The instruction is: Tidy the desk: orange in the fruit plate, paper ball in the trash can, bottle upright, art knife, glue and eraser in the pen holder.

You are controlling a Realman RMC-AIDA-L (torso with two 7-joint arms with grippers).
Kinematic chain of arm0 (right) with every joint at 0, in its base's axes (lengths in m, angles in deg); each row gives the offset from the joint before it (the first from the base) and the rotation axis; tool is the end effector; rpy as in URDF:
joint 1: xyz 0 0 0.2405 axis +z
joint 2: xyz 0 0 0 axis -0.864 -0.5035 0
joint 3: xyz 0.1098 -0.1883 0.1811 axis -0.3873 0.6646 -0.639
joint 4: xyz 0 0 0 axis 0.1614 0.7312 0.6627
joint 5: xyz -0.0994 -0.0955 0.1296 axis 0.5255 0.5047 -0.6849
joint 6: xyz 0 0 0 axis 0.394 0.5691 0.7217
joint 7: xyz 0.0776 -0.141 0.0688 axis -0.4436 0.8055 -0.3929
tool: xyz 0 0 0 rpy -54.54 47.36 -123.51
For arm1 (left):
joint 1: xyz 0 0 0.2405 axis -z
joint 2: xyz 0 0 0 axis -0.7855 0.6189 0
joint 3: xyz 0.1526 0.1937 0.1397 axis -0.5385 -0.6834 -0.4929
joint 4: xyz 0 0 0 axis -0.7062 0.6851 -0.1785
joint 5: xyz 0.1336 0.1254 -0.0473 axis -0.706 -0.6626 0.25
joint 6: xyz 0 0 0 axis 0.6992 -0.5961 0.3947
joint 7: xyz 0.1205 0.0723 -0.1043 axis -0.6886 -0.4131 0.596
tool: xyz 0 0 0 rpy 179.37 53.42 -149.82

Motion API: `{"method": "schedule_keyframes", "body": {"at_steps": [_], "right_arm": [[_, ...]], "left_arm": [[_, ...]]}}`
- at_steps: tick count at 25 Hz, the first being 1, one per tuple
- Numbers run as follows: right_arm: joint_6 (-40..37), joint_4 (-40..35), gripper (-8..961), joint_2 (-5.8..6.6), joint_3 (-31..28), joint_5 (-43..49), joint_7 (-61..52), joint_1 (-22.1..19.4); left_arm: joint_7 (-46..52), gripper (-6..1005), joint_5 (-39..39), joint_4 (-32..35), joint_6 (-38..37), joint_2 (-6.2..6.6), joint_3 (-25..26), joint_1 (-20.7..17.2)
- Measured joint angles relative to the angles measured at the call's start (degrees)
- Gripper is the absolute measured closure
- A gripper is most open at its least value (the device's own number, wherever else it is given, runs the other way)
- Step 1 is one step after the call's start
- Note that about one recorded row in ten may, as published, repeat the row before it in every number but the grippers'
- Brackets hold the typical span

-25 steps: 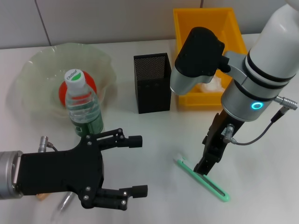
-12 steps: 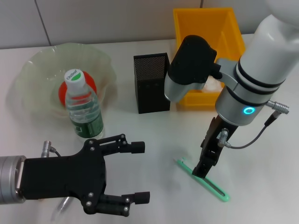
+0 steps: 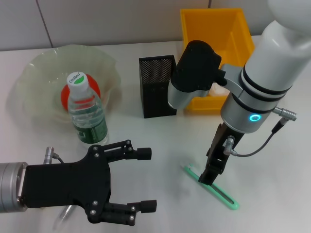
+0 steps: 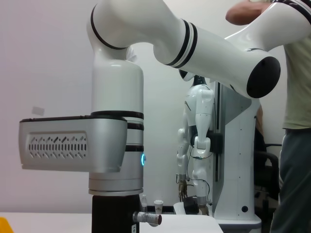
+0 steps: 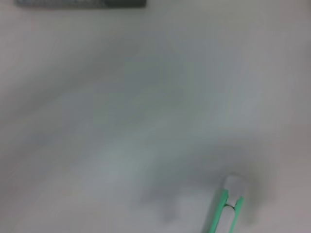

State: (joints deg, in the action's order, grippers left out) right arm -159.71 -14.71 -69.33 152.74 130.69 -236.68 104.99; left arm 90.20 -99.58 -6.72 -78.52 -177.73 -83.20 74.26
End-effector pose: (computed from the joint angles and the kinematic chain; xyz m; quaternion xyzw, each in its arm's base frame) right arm 0.1843 0.3348 -0.0835 -0.9266 0.2245 -0.2941 0.0667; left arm -0.2116 0.2501 -0.0545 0.9335 0.0043 0.3580 0.0189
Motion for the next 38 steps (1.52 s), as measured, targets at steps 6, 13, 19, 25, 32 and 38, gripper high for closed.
{"method": "schedule_keyframes", "body": {"at_steps": [6,13,19,25,32,38], "right_arm": [[0.53,0.15,256,-0.04,0.92,-0.67,0.00,0.12],[1.89,0.92,262,-0.10,1.30,-1.26,-0.04,0.21],[3.27,3.76,264,-0.10,1.37,-1.29,-0.03,1.31],[4.40,4.54,265,-0.09,2.91,-1.29,-0.04,1.54],[4.85,4.72,273,-0.09,3.54,-1.29,-0.08,1.69],[5.19,6.80,281,-0.09,3.66,-1.29,-0.08,2.68]], "left_arm": [[-0.05,134,0.01,0.00,0.09,0.01,0.00,-0.07],[-0.67,134,0.01,0.00,0.09,0.02,0.00,-0.49],[-0.77,134,0.01,-0.01,0.13,-0.01,0.00,-0.78],[-1.02,134,0.01,0.00,0.38,-0.05,0.00,-0.89],[-1.48,134,0.01,-0.01,0.43,-0.15,0.00,-0.81],[-1.71,134,0.01,-0.03,0.63,-0.15,0.00,-0.79]]}}
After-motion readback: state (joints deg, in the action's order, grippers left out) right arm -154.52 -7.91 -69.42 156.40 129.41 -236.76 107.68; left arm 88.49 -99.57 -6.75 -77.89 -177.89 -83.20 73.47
